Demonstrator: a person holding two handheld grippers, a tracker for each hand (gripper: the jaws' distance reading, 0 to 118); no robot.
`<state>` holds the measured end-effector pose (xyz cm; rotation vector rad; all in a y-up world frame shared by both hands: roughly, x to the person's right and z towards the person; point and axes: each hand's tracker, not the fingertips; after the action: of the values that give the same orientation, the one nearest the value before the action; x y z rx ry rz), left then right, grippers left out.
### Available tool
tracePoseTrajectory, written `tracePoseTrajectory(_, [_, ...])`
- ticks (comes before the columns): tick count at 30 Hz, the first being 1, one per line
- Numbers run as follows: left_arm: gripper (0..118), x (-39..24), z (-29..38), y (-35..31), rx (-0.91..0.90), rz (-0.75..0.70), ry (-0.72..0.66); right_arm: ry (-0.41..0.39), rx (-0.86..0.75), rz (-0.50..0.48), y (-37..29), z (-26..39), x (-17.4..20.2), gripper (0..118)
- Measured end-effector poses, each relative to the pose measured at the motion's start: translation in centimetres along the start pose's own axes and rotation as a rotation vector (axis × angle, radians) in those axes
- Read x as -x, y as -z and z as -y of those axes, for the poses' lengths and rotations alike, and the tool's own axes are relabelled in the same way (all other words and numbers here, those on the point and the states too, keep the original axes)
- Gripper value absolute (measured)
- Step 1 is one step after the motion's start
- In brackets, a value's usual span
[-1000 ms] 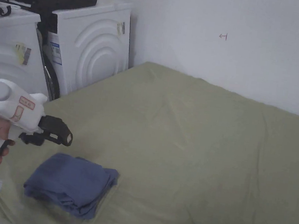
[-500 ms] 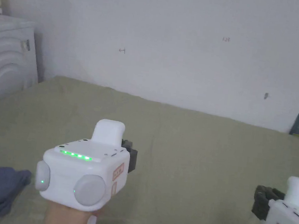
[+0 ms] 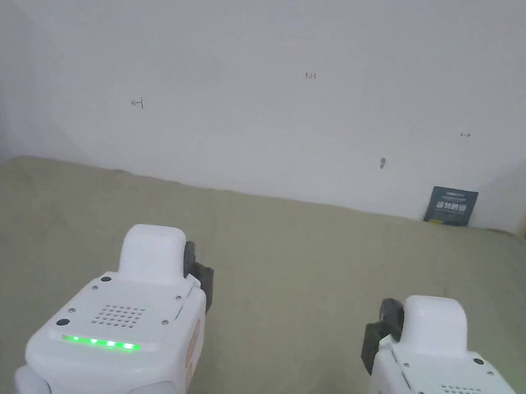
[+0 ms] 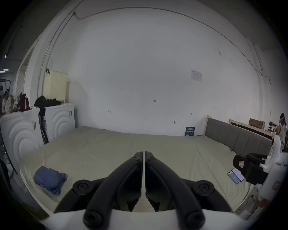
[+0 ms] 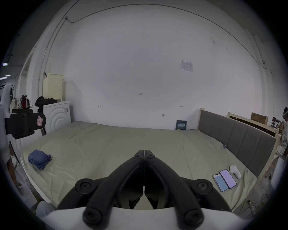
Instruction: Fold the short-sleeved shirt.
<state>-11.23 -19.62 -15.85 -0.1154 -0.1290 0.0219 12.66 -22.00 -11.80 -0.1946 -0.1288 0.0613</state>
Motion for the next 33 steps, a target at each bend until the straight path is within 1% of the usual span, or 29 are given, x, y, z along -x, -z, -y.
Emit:
tracePoseTrajectory(2, [7, 0.2, 0.2, 0.2, 0.018, 0.004, 0.005, -0.001, -0.011, 0.008, -0.2, -0.3, 0.3, 0])
tracePoseTrajectory(4, [7, -0.2, 0.2, 0.2, 0.022, -0.011, 0.028, 0.003, -0.035, 0.006, -0.5, -0.5, 0.2, 0])
tracePoseTrajectory(7, [8, 0.1, 0.2, 0.4, 0.028, -0.005, 0.019, -0.004, -0.033, 0.005, -0.5, -0.8, 0.3, 0])
tracePoseTrajectory(8, [14, 0.0, 0.1, 0.5, 0.029, -0.007, 0.012, -0.01, -0.034, 0.001, -0.5, -0.8, 0.3, 0])
tracePoseTrajectory(9, [17, 0.2, 0.1, 0.5, 0.029, -0.011, -0.006, -0.013, -0.036, 0.003, -0.5, -0.8, 0.3, 0])
tracePoseTrajectory(11, [18, 0.4, 0.0, 0.4, 0.023, -0.006, -0.012, -0.004, -0.045, 0.005, -0.7, -0.7, 0.1, 0])
tracePoseTrajectory(12, [23, 0.3, 0.0, 0.5, 0.029, -0.007, -0.006, 0.01, -0.057, 0.008, -0.8, -0.7, -0.2, 1])
tracePoseTrajectory(13, [34, 0.3, 0.0, 0.6, 0.038, -0.01, 0.003, 0.027, -0.064, 0.007, -0.8, -0.8, -0.5, 7])
tracePoseTrajectory(14, [56, 0.6, 0.0, 0.8, 0.05, -0.015, 0.015, 0.038, -0.062, 0.005, -0.7, -0.9, -0.8, 25])
tracePoseTrajectory(15, [95, 0.6, 0.1, 1.0, 0.06, -0.034, 0.025, 0.044, -0.051, 0.009, -0.6, -1.1, -1.1, 73])
tracePoseTrajectory(16, [118, 0.6, 0.1, 1.4, 0.081, -0.052, 0.025, 0.045, -0.031, 0.013, -0.2, -1.1, -1.4, 110])
tracePoseTrajectory(17, [118, 0.6, -0.1, 0.9, -0.002, -0.071, 0.061, 0.05, -0.044, 0.022, -0.5, -0.7, -1.4, 117])
tracePoseTrajectory(18, [118, 0.8, 0.5, 1.2, 0.038, -0.059, 0.031, 0.021, -0.074, 0.046, -0.8, -0.8, -1.6, 118])
tracePoseTrajectory(19, [118, 0.8, 0.5, 1.3, 0.04, -0.039, 0.029, 0.032, -0.061, 0.04, -0.7, -0.8, -1.6, 118])
tracePoseTrajectory(21, [118, 0.6, 0.4, 1.6, 0.079, -0.068, 0.032, 0.035, -0.053, 0.026, -0.8, -0.9, -2.1, 118])
tracePoseTrajectory(22, [118, 1.2, -0.2, 1.6, 0.085, -0.061, 0.034, 0.029, -0.043, 0.021, -0.7, -0.9, -2.2, 118])
tracePoseTrajectory(24, [118, 1.4, 0.2, 1.0, 0.048, -0.032, 0.065, 0.0, -0.052, 0.032, -0.6, -0.5, -2.1, 118])
tracePoseTrajectory(27, [118, 1.5, 1.1, 0.0, 0.018, -0.025, 0.102, 0.004, -0.043, 0.013, -0.9, 0.3, -2.2, 118])
tracePoseTrajectory(29, [118, 1.7, 1.0, -0.1, 0.058, -0.014, 0.069, 0.004, -0.037, 0.025, -0.8, 0.6, -2.0, 118])
tracePoseTrajectory(31, [118, 1.4, 0.4, 0.3, 0.113, -0.06, 0.055, -0.008, -0.01, 0.01, -0.6, 0.5, -1.9, 118])
tracePoseTrajectory(32, [118, 1.8, 0.2, 0.2, 0.1, -0.042, 0.039, -0.01, -0.013, 0.01, -0.6, 0.4, -1.9, 118])
tracePoseTrajectory(33, [118, 2.2, 0.0, 0.1, 0.125, -0.021, -0.01, -0.014, -0.016, 0.012, -0.7, 0.4, -1.8, 118])
